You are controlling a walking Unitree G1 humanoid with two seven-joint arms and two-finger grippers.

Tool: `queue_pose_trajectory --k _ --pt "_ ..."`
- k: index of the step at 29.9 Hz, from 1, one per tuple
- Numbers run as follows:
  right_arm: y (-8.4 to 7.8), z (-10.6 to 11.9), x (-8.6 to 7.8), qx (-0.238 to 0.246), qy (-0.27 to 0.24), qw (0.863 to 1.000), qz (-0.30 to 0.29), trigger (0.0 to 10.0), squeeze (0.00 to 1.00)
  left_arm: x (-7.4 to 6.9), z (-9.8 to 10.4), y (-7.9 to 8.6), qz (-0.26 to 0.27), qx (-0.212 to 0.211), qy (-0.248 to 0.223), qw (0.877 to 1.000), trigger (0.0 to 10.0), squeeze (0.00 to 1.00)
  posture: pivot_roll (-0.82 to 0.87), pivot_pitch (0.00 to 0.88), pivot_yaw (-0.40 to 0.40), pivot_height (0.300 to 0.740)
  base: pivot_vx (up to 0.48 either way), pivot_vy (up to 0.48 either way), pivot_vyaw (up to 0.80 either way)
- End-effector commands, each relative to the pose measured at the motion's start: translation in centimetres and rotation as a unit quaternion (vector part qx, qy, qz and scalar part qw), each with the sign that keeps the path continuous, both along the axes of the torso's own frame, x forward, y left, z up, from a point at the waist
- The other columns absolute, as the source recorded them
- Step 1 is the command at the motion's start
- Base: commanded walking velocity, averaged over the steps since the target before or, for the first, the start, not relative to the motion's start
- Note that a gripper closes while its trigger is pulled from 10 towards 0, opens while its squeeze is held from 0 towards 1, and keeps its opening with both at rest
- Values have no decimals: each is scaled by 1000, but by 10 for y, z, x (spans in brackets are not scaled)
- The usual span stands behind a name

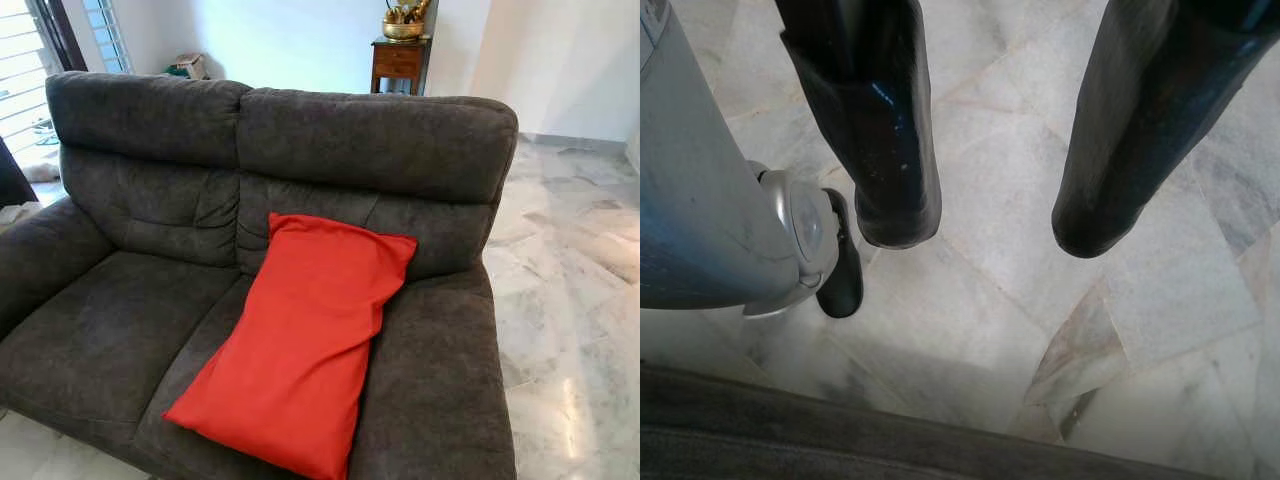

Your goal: Move the pillow to the sofa from floor

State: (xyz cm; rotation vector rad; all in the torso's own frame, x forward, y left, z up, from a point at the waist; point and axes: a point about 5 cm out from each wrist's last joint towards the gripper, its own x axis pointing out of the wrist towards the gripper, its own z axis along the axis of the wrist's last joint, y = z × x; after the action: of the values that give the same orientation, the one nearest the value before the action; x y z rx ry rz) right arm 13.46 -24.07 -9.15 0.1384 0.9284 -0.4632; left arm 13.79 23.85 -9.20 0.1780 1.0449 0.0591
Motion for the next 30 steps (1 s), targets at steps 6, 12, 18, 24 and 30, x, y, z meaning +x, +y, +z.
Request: queue_pose_trajectory --k 6,12,18,24,30 --pt "10 1 10 13 -16 1000 20 10000 0 2 0 -1 -1 2 -3 1000 10000 0 -8 0 66 740 -122 0 0" --pt "10 1 10 11 -13 1000 26 10000 0 3 1 -1 -2 0 -7 1000 10000 0 -8 0 64 740 -247 0 0" --pt "11 1 10 12 -13 999 28 10000 0 5 2 0 0 0 -12 1000 10000 0 -7 0 63 740 -251 0 0" --pt "11 1 9 12 -12 999 28 10000 0 9 3 -2 -3 -2 -18 1000 10000 0 -7 0 62 740 -254 0 0" --pt "11 0 8 14 -11 999 30 10000 0 12 4 -4 -5 -3 -24 1000 10000 0 -6 0 62 740 -252 0 0"
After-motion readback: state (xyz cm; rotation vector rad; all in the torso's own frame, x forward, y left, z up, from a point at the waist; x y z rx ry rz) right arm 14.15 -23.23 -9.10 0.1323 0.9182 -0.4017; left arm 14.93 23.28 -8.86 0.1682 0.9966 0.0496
